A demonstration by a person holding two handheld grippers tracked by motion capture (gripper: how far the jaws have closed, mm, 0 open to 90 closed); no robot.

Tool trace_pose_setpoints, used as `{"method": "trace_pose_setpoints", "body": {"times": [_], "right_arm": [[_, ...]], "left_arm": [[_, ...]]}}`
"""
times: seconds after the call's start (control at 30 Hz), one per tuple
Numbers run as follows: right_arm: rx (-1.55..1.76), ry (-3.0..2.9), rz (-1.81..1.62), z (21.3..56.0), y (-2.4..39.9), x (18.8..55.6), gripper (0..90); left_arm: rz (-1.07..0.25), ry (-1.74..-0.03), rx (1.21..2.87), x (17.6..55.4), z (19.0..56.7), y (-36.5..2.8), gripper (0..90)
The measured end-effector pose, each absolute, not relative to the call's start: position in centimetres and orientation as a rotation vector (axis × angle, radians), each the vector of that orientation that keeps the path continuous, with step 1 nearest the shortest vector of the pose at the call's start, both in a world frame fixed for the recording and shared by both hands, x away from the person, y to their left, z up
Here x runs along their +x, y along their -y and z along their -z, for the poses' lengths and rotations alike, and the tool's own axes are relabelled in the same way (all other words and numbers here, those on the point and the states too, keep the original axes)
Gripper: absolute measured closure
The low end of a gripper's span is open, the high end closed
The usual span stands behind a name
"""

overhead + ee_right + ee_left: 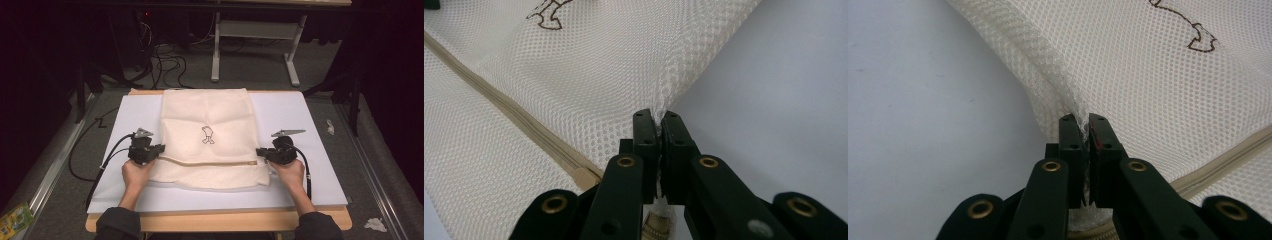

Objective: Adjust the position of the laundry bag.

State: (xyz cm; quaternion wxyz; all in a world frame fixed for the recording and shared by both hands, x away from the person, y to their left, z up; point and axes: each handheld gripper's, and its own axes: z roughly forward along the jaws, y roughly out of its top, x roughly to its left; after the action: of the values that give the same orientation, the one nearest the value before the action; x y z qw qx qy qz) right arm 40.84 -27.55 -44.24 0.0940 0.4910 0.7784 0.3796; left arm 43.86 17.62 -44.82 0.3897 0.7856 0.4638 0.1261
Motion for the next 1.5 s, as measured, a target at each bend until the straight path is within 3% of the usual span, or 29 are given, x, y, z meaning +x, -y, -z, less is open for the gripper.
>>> {"method": "trace_pose_setpoints", "body": {"times": [0.77,1.5], "right_arm": [[1.511,-2.234,-1.111,44.0,31.1,39.1,88.3],[1.523,-2.237,-1.072,44.8,31.3,38.9,87.1]], "left_arm": [[-0.298,-1.107,2.016,43.6,44.6,-14.4,86.3],[-0.35,-1.093,2.042,43.0,45.4,-14.1,83.5]]}}
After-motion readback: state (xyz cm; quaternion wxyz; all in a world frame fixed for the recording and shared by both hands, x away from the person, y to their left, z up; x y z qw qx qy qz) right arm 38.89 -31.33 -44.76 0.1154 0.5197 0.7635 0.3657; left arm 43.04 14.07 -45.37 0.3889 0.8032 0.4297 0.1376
